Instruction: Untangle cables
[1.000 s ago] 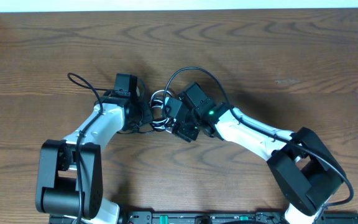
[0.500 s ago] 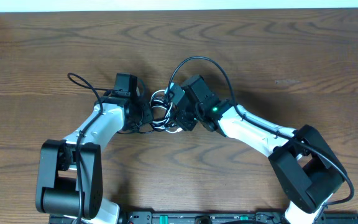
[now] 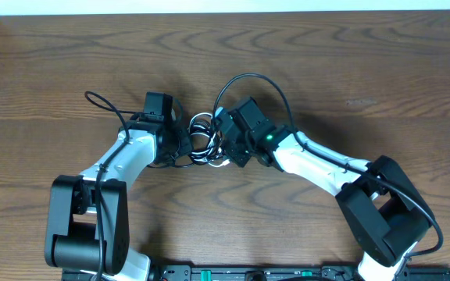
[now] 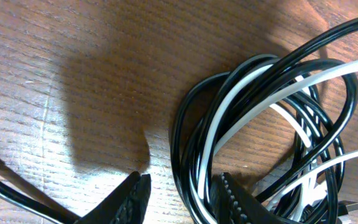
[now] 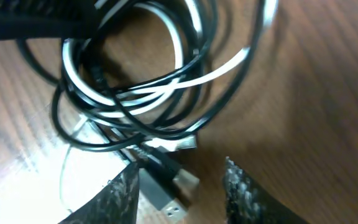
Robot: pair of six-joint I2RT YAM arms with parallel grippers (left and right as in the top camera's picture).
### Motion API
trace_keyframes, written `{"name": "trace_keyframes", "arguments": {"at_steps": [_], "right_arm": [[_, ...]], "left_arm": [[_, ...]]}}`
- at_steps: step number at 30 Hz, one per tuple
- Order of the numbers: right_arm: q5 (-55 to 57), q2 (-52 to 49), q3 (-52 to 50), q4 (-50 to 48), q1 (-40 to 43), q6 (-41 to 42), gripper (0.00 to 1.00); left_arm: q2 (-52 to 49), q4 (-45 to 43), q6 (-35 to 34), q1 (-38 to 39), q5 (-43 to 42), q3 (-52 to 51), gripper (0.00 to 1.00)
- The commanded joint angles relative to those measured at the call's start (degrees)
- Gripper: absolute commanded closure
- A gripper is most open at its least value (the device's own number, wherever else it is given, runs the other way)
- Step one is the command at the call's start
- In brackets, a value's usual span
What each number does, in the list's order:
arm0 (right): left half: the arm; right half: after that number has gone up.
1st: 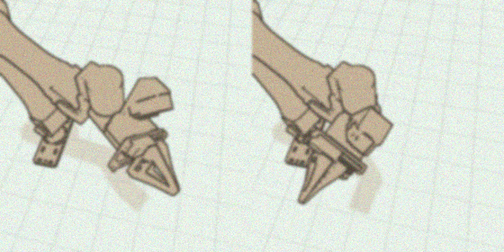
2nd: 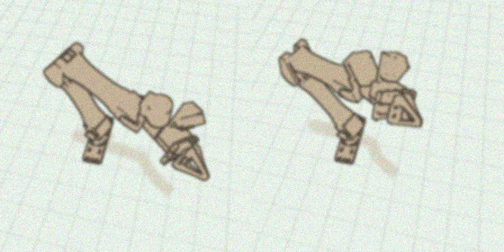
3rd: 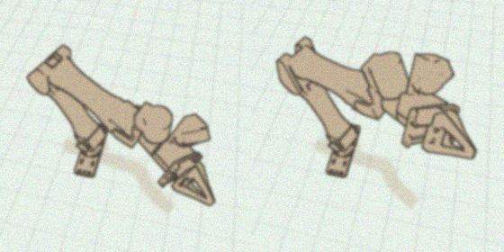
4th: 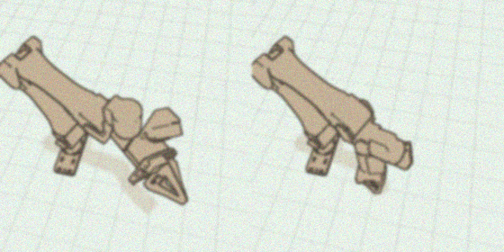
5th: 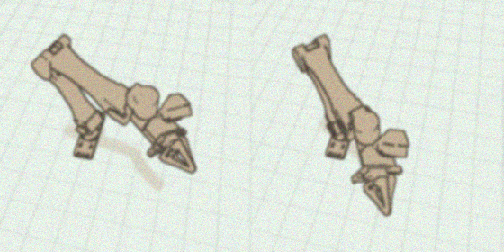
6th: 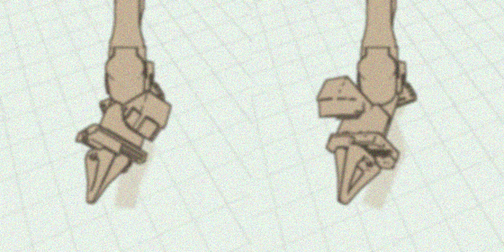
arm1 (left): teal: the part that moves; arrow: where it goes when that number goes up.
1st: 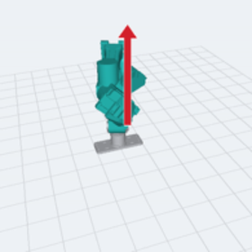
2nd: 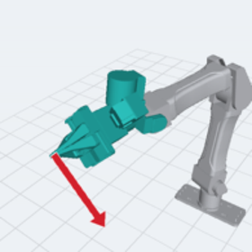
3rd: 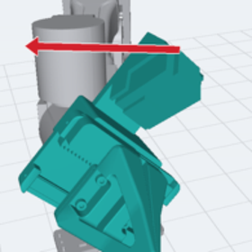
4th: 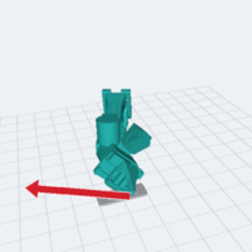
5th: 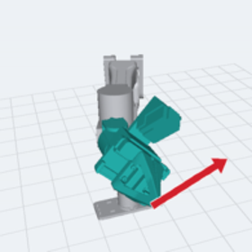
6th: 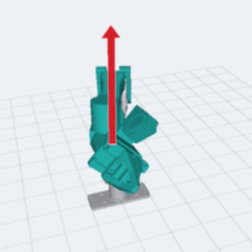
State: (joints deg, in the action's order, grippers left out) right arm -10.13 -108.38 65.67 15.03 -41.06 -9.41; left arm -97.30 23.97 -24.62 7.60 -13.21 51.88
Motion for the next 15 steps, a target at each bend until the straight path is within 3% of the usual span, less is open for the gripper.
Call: {"name": "trace_keyframes", "arguments": {"at_steps": [1, 11, 15], "right_arm": [[-1.1, -0.7, 0.1, 0.3, -1.4, -2.5, 0.57], [-1.1, -2.3, -1.0, 0.2, -3.0, -12.5, 0.39], [-1.2, -4.3, -1.0, -1.0, -2.9, -16.5, 0.37]], "left_arm": [[-0.8, 0.1, 0.5, -0.1, 0.2, -0.8, 0.62], [-0.8, 0.1, 0.5, -0.1, 0.2, -0.8, 0.62], [-0.8, 0.1, 0.5, -0.1, 0.2, -0.8, 0.62]]}}
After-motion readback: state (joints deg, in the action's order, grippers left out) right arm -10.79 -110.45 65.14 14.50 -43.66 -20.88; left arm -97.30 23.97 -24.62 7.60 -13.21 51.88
